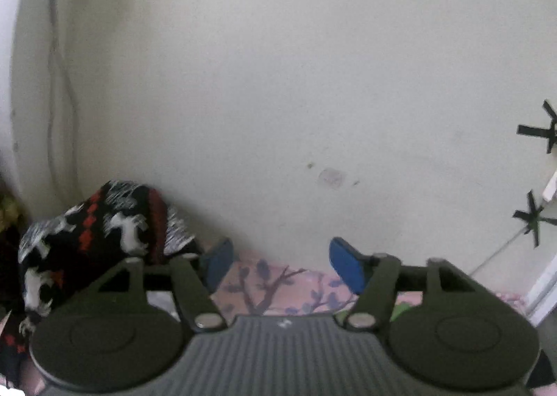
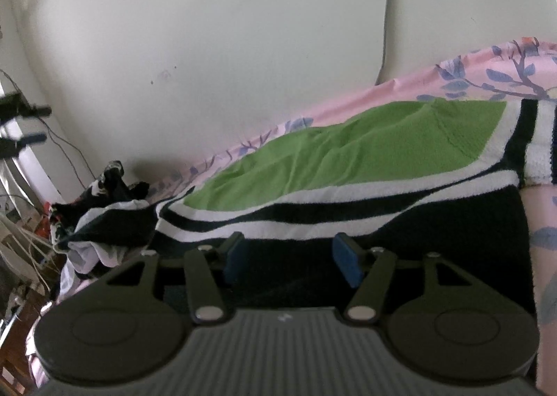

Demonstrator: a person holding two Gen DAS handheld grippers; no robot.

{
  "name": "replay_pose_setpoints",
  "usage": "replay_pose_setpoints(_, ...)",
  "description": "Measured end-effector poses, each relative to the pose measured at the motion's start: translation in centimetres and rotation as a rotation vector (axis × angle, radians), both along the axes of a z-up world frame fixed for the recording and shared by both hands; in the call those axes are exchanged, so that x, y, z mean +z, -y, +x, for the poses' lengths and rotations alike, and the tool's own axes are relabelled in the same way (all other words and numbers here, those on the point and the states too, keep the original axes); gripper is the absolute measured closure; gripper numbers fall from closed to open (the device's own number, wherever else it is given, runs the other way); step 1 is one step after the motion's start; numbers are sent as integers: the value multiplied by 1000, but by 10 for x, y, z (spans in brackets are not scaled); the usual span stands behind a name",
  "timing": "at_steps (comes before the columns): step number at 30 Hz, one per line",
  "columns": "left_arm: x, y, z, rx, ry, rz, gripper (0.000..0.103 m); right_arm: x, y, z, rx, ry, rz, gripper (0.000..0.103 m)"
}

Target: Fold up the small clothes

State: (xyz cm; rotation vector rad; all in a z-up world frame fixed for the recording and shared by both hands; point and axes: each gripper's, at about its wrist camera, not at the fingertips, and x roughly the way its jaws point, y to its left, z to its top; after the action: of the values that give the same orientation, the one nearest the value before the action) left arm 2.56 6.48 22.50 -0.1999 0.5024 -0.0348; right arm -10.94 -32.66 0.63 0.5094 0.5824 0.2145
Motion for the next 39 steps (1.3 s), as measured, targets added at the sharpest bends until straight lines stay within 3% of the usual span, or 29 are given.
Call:
replay_pose_setpoints(1,-10,-8,-8,17,-6,-12,25,0,-1,0,2,1,-3,42)
replay_pose_setpoints(6,-64,-84,-37,106,-144,-166,22,1,-3,0,17,8,-16,35)
replay_pose_setpoints(8,-89,-116,-51,139,-220,-322,24,1,-4,0,18,7,-19,34)
replay_pose_setpoints(11,-117,-144,-68,154,-265,-565,27,0,-3,1,17,7,-15,31)
replay_pose_setpoints(14,-127,-150,-66,124,-273,-665,27,0,-2,1,15,5,-13,30)
replay_pose_setpoints(18,-136,-144,-41,118,-293,-657,27,0,-3,0,12,11,-14,26)
replay_pose_setpoints(20,-147,-145,-26,136,-323,-666,39,0,-2,-1,4,16,-11,24)
replay_pose_setpoints(21,-153,-147,-19,147,-342,-673,57,0,-2,-1,0,18,-9,23)
replay_pose_setpoints(22,-159,-149,-13,155,-365,-683,87,0,-1,-2,-2,19,-5,23)
replay_pose_setpoints(23,-163,-152,-6,158,-390,-700,92,0,-1,-2,-3,20,-2,23)
replay_pose_setpoints(26,-145,-155,3,155,-353,-720,93,1,-1,-2,-3,25,-1,23)
replay_pose_setpoints(31,-49,-124,19,95,-175,-557,93,2,-2,-4,4,38,-11,23)
replay_pose_setpoints(35,1,-48,51,-31,-143,-393,94,3,-1,-4,5,39,-1,23)
replay_pose_setpoints(39,7,47,73,-245,-188,-287,93,3,0,-4,10,31,14,23)
